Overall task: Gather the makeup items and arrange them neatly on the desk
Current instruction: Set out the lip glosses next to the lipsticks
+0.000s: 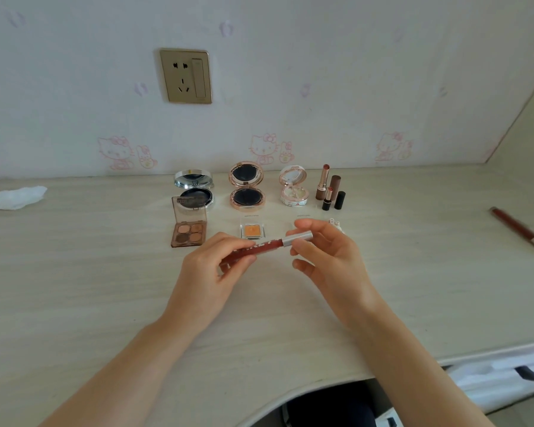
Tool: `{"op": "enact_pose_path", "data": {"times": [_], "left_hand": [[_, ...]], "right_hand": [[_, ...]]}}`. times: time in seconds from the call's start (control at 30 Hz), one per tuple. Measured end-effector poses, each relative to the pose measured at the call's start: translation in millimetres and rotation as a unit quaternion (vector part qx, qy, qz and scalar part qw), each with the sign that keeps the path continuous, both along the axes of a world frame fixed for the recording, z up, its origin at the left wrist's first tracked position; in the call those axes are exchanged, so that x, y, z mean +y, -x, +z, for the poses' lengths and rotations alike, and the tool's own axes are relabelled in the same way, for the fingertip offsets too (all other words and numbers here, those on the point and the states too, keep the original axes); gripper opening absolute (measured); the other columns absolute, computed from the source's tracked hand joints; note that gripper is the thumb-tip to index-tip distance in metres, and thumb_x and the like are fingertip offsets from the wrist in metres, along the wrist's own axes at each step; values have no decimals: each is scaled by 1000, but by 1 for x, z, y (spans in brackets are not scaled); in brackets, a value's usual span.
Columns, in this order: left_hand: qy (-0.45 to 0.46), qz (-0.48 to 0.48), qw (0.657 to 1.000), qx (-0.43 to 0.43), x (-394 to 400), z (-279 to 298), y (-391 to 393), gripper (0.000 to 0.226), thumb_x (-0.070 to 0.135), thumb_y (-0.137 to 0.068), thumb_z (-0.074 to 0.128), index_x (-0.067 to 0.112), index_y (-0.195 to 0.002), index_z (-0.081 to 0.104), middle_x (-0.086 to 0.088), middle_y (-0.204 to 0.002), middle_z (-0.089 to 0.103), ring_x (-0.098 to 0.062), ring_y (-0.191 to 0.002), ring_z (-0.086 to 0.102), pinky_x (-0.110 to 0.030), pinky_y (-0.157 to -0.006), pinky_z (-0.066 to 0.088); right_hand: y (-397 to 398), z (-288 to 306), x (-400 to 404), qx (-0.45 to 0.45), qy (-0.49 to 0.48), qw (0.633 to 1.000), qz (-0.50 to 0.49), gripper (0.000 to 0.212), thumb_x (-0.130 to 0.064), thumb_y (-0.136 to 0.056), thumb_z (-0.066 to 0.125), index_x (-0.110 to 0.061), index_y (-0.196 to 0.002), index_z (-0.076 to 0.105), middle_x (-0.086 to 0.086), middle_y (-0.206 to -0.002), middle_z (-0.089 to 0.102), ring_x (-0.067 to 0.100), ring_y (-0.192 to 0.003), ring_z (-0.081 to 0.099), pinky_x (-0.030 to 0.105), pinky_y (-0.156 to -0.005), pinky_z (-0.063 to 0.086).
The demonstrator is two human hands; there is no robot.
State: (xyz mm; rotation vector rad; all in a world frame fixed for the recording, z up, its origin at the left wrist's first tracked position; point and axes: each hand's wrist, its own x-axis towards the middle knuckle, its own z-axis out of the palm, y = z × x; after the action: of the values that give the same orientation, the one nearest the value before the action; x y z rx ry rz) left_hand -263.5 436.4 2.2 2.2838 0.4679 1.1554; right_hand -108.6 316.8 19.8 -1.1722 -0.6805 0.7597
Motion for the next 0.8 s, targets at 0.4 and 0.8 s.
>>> {"op": "enact_pose_path", "data": {"times": [0.4, 0.8], "left_hand": [[5, -13, 1000, 9, -18, 5, -3, 41, -9, -81, 59, 18, -112, 64, 13, -88, 56, -14, -69, 52, -21, -60, 43], [-145, -71, 984, 74, -55, 21, -23, 20, 17, -87, 54, 22, -106, 53, 20, -94, 45, -2, -84, 45, -11, -73, 37]], "right_hand": [[-13, 31, -8, -26, 3, 998, -48, 21, -2, -87, 63, -14, -104, 67, 3, -97, 74, 17, -87, 66, 23, -67, 48], [-59, 56, -36, -82, 28, 994, -62, 21, -10, -83, 69, -20, -102, 68, 3, -85, 73, 12, -73, 62, 26, -68, 47]]}}
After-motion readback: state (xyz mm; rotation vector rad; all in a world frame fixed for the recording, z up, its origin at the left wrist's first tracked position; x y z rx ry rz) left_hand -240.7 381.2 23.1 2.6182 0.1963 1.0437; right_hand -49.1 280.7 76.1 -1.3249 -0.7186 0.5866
